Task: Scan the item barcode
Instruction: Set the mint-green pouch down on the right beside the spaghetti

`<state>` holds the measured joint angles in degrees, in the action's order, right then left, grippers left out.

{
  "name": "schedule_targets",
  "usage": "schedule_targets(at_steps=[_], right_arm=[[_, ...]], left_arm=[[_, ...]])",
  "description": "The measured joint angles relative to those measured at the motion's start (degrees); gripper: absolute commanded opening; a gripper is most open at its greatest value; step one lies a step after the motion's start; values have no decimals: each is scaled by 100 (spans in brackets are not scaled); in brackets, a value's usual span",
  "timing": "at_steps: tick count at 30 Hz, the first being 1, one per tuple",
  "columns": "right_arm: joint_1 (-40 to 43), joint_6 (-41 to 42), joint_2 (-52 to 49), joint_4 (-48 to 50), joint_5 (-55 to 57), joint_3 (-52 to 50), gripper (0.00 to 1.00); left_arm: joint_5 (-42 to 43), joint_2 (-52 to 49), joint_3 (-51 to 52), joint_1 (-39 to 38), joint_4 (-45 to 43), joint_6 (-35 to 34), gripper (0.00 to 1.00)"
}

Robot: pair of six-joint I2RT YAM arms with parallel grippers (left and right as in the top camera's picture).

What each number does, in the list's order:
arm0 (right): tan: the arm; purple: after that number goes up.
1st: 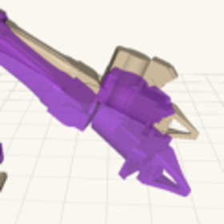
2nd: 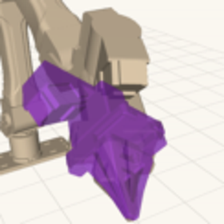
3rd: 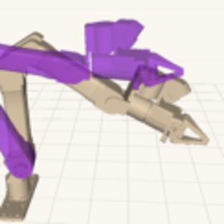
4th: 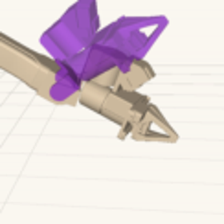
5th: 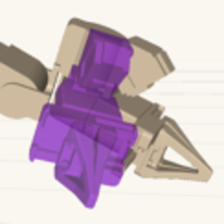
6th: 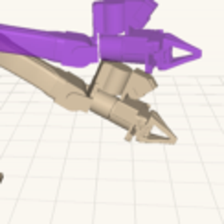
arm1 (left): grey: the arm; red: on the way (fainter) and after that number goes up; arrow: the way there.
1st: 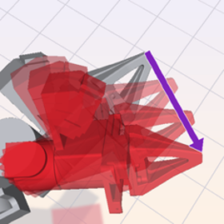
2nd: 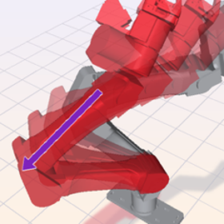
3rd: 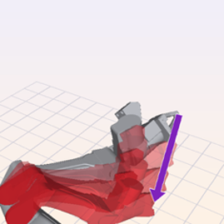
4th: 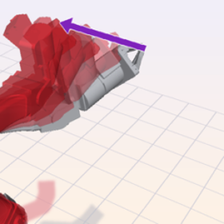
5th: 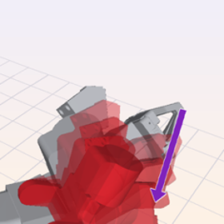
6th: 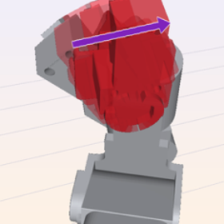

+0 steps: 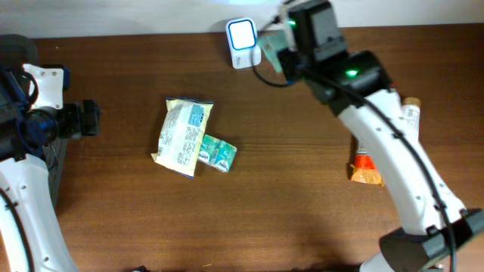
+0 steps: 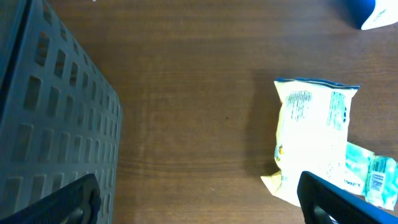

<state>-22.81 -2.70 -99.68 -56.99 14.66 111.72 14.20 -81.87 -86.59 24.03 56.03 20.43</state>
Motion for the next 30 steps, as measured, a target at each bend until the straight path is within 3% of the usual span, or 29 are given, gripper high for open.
schedule_targets(at_steps=[5, 11, 16, 22, 25, 30], right_arm=[[1513, 1187, -107, -1226, -863, -210, 4], [3180, 1602, -651, -1217, -1665, -1318, 4], [4454, 1692, -741, -960, -2494, -1440, 4], [4951, 1775, -846, -885, -2671, -1440, 5], [4951, 1790, -1241, -866, -2697, -1440, 22], [4951, 1803, -1665, -857, -2732, -1440, 38]], left_arm=[[0, 0, 0, 0, -4, 0, 99], [-2, 0, 0, 0, -4, 2, 99], [-2, 0, 0, 0, -4, 2, 99], [-2, 0, 0, 0, -4, 0, 99], [0, 0, 0, 0, -4, 2, 99], [-2, 0, 0, 0, -4, 2, 99]])
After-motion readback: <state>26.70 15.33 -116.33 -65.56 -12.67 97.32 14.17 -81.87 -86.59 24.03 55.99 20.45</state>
